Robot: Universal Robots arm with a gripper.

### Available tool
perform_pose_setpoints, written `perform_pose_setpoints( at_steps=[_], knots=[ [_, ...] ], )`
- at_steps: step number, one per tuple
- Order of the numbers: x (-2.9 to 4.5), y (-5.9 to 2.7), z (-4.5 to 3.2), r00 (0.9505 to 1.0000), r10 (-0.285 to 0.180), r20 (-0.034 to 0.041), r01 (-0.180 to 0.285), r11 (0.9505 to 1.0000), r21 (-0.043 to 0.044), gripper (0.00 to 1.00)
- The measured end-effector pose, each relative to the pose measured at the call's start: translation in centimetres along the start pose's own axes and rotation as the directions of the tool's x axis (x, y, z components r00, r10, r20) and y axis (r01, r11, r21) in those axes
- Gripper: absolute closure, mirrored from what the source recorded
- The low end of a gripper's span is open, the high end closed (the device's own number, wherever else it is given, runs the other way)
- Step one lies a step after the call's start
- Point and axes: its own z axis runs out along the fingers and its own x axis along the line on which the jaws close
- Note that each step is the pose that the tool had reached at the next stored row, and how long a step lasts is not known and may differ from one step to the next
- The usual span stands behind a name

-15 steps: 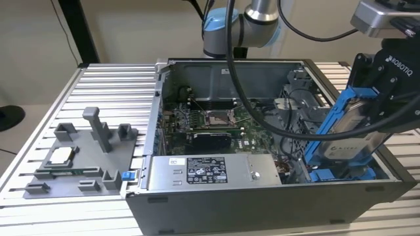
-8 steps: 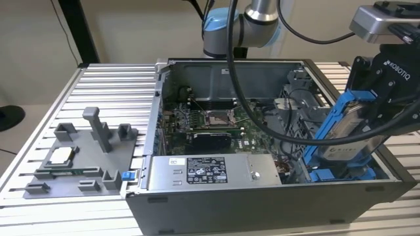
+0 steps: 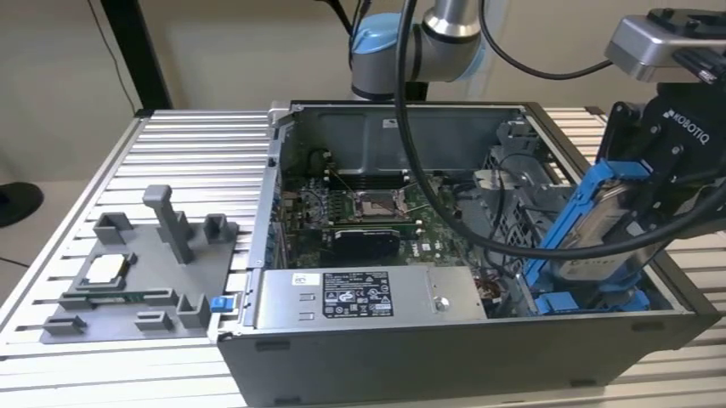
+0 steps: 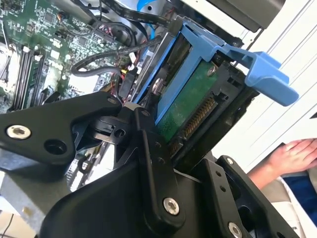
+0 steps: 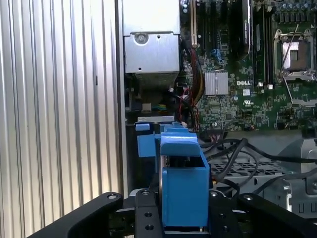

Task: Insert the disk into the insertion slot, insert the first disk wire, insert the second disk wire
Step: 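Insert the disk into the insertion slot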

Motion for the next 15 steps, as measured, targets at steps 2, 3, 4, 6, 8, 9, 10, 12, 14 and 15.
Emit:
perform_pose_setpoints(
  at_steps=[2, 3, 4, 6, 8, 9, 10, 12, 14, 15],
  knots=[
    [0.02, -0.02, 0.15, 1.0, -0.001, -0.0002, 0.001, 1.0, -0.0011, 1.0],
    [0.03, -0.03, 0.24, 1.0, -0.001, -0.0005, 0.001, 1.0, -0.0016, 1.0],
    [0.04, -0.05, 0.36, 1.0, -0.002, -0.0004, 0.002, 1.0, -0.0022, 1.0],
    [0.05, -0.07, 0.66, 1.0, -0.003, -0.0005, 0.003, 1.0, -0.0029, 1.0],
    [0.06, -0.1, 1.02, 1.0, -0.004, -0.0005, 0.004, 1.0, -0.0032, 1.0],
    [0.06, -0.11, 1.2, 1.0, -0.004, -0.0003, 0.004, 1.0, -0.0033, 1.0],
    [0.07, -0.12, 1.37, 1.0, -0.004, -0.0004, 0.004, 1.0, -0.0033, 1.0],
    [0.08, -0.15, 1.75, 1.0, -0.005, -0.0004, 0.005, 1.0, -0.0033, 1.0],
    [0.09, -0.17, 2.12, 1.0, -0.005, -0.0005, 0.005, 1.0, -0.0033, 1.0],
    [0.09, -0.18, 2.3, 1.0, -0.005, -0.0004, 0.005, 1.0, -0.0033, 1.0]
  ],
)
